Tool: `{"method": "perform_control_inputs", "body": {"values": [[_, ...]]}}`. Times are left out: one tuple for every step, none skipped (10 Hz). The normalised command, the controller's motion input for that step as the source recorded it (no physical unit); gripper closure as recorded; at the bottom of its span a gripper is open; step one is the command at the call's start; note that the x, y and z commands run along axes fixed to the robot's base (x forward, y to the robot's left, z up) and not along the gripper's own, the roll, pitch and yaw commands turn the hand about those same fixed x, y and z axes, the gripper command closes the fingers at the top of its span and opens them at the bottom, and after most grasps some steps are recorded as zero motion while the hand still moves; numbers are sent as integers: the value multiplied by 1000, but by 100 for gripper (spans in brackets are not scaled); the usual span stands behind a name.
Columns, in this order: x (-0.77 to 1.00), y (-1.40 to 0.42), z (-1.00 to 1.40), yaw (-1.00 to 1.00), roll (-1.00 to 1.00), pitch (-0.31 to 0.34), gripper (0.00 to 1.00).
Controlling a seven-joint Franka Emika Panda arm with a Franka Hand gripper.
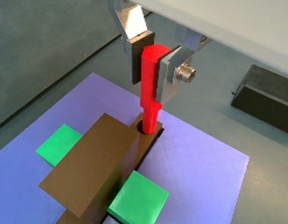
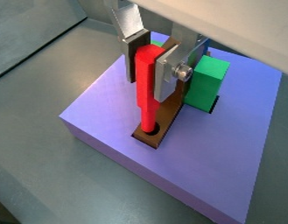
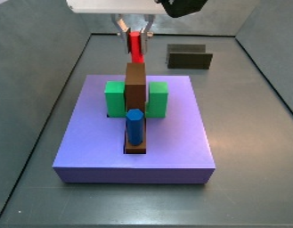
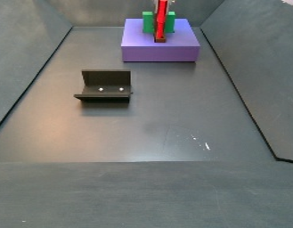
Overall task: Pick up the red object. Move up. Move to above the board. Insert the red object.
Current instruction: Insert the red object.
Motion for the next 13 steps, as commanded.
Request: {"method": "perform_control_inputs", "body": {"values": [[-14, 0, 0, -37, 11, 0, 100], [-123, 0, 0, -34, 0, 0, 100], [-157, 0, 0, -43, 0, 0, 100], [-177, 0, 0, -40, 0, 0, 100], [-151, 0, 0, 0, 0, -16, 100], [-117, -3, 0, 0, 0, -11, 100], [0, -17, -3, 0, 0, -4, 100], [46, -54, -60, 0, 34, 0, 100], [151, -80, -103, 0, 86, 47, 100], [200, -89, -129, 0, 97, 70, 100], [226, -94, -151, 0, 119, 83, 100], [269, -109, -189, 0, 121, 90, 100], [257, -94, -211, 0, 129, 81, 100]]}}
